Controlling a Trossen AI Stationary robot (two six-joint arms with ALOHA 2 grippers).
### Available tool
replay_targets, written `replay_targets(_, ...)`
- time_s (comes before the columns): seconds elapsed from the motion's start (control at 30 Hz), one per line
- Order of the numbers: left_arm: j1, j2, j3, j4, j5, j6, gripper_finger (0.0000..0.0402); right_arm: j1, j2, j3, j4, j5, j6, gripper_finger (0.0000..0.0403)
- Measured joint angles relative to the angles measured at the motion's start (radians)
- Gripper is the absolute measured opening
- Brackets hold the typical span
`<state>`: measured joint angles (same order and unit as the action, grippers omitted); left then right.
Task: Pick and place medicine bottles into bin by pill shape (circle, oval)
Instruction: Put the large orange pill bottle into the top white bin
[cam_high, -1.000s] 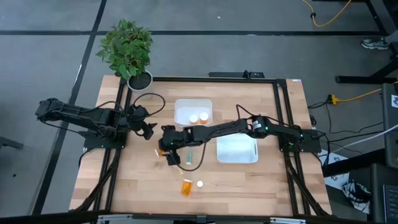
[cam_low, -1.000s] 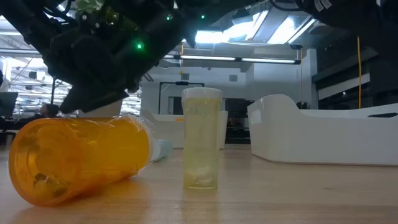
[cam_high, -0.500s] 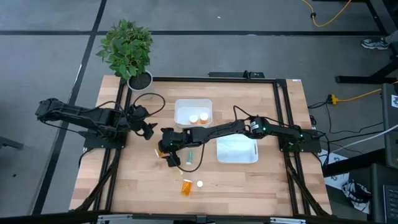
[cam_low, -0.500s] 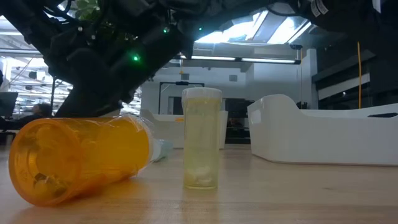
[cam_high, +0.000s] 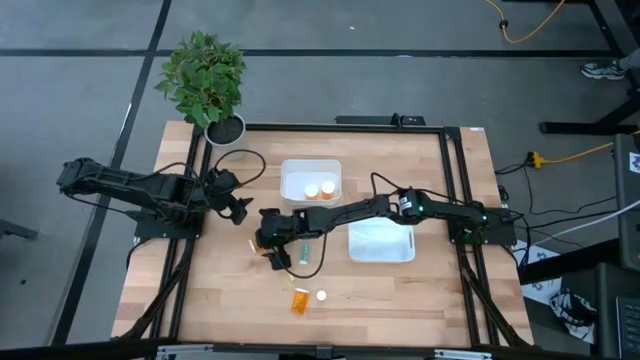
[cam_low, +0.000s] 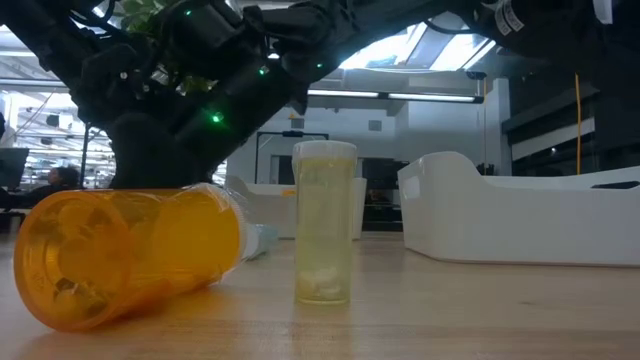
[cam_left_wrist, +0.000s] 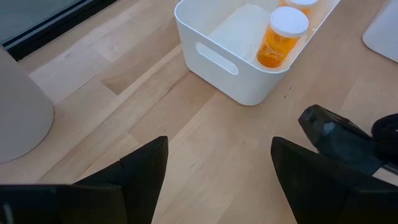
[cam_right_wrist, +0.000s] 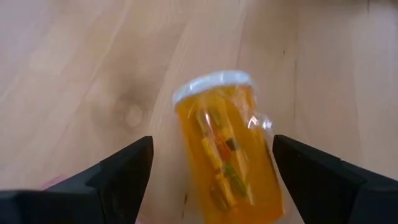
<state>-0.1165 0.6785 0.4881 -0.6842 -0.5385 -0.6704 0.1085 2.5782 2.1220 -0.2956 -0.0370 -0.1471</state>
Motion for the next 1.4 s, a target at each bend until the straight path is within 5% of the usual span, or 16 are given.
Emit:
replay_targets(0.4, 0.000, 0.000, 0.000, 0.000, 0.000, 0.000, 0.0278, 0.000, 0.003, 0.000, 0.016, 0.016, 0.011, 0.0327)
replay_targets(0.97, 0.000, 0.000, 0.000, 0.000, 0.000, 0.001, 0.0278, 0.000, 0.003, 0.000, 0.017, 0.019, 0.068, 0.0180)
replay_targets(1.4, 0.000, 0.000, 0.000, -0.005, 0.000, 0.001, 0.0278, 0.025, -0.043, 0.000, -0.011, 0.048, 0.122, 0.0167)
